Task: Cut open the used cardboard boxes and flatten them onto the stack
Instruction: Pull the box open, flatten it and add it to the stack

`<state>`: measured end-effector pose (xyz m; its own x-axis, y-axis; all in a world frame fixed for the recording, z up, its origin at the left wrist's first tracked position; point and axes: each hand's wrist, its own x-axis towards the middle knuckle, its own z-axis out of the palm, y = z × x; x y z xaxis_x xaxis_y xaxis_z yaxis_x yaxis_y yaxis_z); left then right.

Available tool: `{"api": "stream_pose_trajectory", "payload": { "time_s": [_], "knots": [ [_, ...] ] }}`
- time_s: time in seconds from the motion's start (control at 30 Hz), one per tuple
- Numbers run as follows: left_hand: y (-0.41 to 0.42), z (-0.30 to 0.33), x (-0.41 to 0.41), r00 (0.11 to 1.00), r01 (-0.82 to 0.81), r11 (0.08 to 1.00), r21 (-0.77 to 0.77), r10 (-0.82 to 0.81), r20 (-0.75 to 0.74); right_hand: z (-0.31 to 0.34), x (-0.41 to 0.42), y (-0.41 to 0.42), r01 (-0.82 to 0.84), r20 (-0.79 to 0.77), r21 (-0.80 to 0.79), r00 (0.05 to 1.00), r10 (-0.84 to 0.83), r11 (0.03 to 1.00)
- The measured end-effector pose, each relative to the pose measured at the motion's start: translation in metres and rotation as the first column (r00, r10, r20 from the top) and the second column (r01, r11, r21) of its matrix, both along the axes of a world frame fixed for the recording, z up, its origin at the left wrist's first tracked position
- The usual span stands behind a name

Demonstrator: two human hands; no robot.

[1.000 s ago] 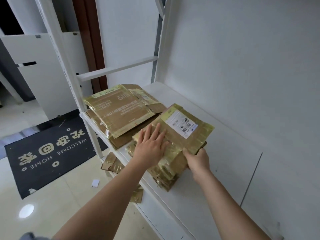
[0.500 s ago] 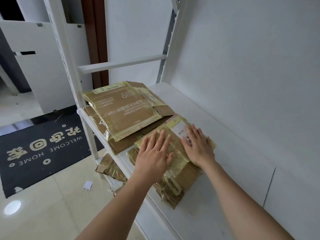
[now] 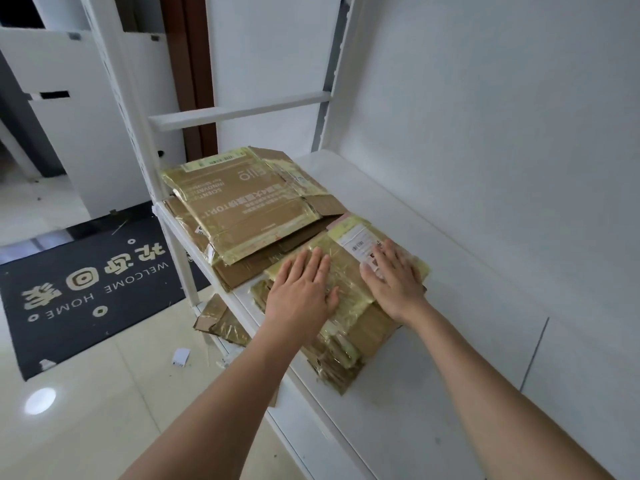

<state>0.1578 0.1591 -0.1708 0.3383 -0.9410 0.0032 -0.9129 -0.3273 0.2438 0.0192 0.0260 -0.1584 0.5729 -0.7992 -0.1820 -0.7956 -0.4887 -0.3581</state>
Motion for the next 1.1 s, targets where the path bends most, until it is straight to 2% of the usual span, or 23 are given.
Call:
{"api": "stream_pose_trajectory", "payload": {
  "time_s": [0.1, 0.2, 0.3, 0.37, 0.43, 0.5, 0.53, 0.57, 0.63, 0.77, 0.87, 0.97, 1.1],
  "knots": [
    [0.002, -0.005, 0.000, 1.000, 0.009, 0.999, -0.045, -0.009, 0.017, -0.014, -0.008, 0.033, -0.016, -0.019, -0.153, 1.000, 0.014, 0.988],
    [0.004, -0.017, -0.002, 1.000, 0.017, 0.993, -0.115, -0.015, 0.012, -0.027, -0.010, 0.043, 0.023, 0.111, -0.258, 0.994, 0.006, 0.966],
    [-0.001, -0.018, 0.002, 1.000, 0.003, 0.990, -0.138, -0.004, -0.011, -0.029, -0.004, 0.039, 0.030, 0.112, -0.265, 0.994, 0.000, 0.964],
    [-0.001, -0.010, 0.001, 1.000, 0.011, 0.997, -0.078, -0.012, -0.014, -0.024, -0.003, 0.039, 0.004, 0.031, -0.248, 1.000, 0.004, 0.969],
    [0.001, 0.003, -0.001, 1.000, 0.026, 1.000, 0.015, -0.026, 0.002, -0.008, -0.003, 0.036, -0.002, 0.039, -0.155, 0.999, 0.008, 0.988],
    [0.000, 0.024, 0.000, 0.996, 0.046, 0.995, 0.089, -0.052, 0.066, 0.020, -0.008, 0.033, 0.045, 0.243, 0.024, 0.969, -0.049, 0.999],
    [-0.001, 0.036, 0.002, 0.991, 0.057, 0.994, 0.090, -0.067, 0.116, 0.034, -0.013, 0.033, 0.060, 0.359, 0.063, 0.930, -0.079, 0.996],
    [-0.002, 0.048, 0.004, 0.982, 0.066, 0.996, 0.066, -0.076, 0.172, 0.047, -0.019, 0.033, 0.074, 0.439, 0.029, 0.895, -0.079, 0.997],
    [-0.002, 0.073, 0.003, 0.967, 0.075, 0.997, -0.036, -0.064, 0.246, 0.071, -0.030, 0.037, 0.093, 0.490, -0.129, 0.871, -0.018, 0.987],
    [0.009, 0.113, -0.016, 0.958, 0.106, 0.968, -0.227, -0.038, 0.286, 0.107, -0.056, 0.058, 0.090, 0.396, -0.328, 0.917, 0.050, 0.940],
    [0.021, 0.131, -0.050, 0.945, 0.213, 0.933, -0.290, -0.121, 0.303, 0.126, -0.091, 0.083, 0.080, 0.281, -0.468, 0.958, 0.062, 0.880],
    [0.029, 0.138, -0.099, 0.932, 0.324, 0.893, -0.311, -0.245, 0.269, 0.135, -0.137, 0.114, 0.108, 0.183, -0.524, 0.983, -0.012, 0.845],
    [0.033, 0.135, -0.180, 0.869, 0.487, 0.830, -0.270, -0.432, 0.240, 0.129, -0.217, 0.149, 0.240, 0.138, -0.517, 0.971, -0.197, 0.821]
  ]
}}
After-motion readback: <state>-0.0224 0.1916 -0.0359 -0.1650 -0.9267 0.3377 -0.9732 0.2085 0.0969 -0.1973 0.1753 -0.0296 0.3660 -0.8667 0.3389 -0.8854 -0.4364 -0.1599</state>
